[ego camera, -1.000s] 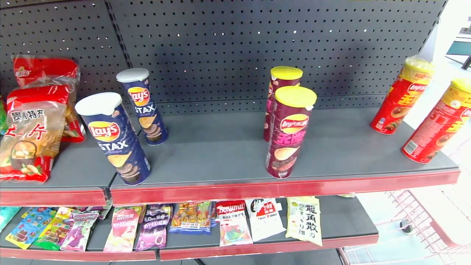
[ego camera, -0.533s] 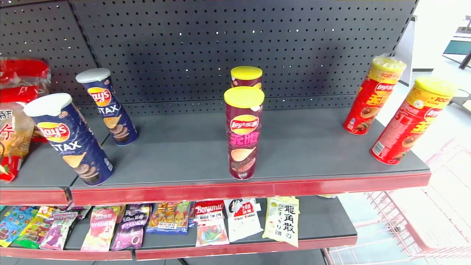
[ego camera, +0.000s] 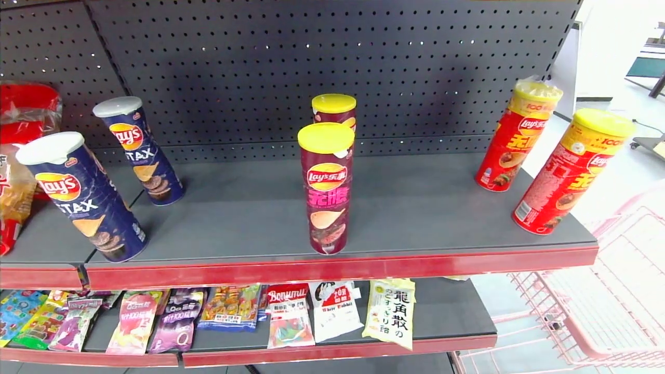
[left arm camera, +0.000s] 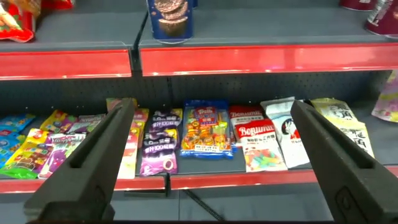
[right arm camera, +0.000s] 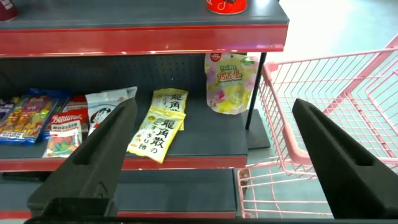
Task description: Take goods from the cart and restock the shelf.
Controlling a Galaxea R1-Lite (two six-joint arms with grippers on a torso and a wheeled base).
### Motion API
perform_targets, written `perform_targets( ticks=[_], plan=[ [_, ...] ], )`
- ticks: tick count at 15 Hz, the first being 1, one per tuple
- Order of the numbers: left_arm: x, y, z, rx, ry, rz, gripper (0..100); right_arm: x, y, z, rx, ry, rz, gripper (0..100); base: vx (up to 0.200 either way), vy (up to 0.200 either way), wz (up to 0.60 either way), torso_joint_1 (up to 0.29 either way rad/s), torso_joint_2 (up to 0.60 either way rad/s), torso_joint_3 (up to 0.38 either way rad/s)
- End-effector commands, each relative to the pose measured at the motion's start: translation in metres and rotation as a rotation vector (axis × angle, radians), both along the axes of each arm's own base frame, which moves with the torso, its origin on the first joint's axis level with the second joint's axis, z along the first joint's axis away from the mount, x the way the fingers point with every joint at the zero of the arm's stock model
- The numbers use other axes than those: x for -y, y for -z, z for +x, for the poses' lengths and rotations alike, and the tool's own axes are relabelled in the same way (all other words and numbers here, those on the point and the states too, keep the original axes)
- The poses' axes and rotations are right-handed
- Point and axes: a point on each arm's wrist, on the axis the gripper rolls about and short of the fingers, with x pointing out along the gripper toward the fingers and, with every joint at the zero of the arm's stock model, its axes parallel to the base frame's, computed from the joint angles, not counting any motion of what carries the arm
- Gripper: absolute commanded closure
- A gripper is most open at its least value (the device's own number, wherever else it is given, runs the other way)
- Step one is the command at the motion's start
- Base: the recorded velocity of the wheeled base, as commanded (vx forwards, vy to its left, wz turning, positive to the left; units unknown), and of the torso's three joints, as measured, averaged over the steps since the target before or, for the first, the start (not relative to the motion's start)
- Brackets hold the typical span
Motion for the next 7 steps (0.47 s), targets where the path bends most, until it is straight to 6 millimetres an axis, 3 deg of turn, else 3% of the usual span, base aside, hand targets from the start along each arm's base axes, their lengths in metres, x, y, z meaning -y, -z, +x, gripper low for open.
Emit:
perform_targets(
  ticks=[1,7],
  plan=[
    [0.0000,0.0000,0.0001,-0.001,-0.001,0.000,0,0.0000,0.0000,0.0000,0.000,0.001,0.000,0,0.000,0.000,0.00,0.000,0.00,0.000],
    [0.0000,0.0000,0.0001,-0.001,-0.001,0.000,0,0.0002,0.0000,0.0000,0.000,0.011,0.000,0,0.000,0.000,0.00,0.000,0.00,0.000]
  ],
)
